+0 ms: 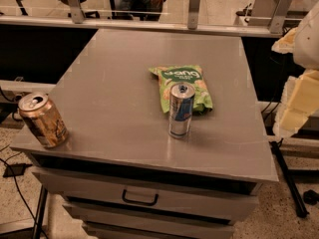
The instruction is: Pick redbull can
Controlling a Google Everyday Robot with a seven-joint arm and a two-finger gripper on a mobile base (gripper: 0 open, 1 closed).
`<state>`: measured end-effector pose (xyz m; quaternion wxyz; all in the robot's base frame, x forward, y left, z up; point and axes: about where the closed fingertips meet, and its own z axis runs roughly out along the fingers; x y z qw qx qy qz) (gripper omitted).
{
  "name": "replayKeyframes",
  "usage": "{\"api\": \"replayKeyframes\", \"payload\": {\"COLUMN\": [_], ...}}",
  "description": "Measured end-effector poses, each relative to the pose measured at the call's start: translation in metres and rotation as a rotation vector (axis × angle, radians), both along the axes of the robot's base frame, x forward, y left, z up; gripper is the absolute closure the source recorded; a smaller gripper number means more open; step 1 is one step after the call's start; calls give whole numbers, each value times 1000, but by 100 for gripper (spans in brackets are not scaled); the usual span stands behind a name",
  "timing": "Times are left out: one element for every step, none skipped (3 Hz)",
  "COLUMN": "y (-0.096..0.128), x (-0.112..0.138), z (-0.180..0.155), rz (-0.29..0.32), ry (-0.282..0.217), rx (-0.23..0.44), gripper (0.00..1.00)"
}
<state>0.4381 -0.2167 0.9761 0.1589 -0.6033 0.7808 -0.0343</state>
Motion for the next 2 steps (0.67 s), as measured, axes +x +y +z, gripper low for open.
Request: {"api": "replayKeyframes", "payload": {"y": [0, 3], "x": [0, 0], "z": [0, 0], "rz": [0, 12], "ry": [0, 0], "rx": [0, 5], "gripper": [0, 0]}}
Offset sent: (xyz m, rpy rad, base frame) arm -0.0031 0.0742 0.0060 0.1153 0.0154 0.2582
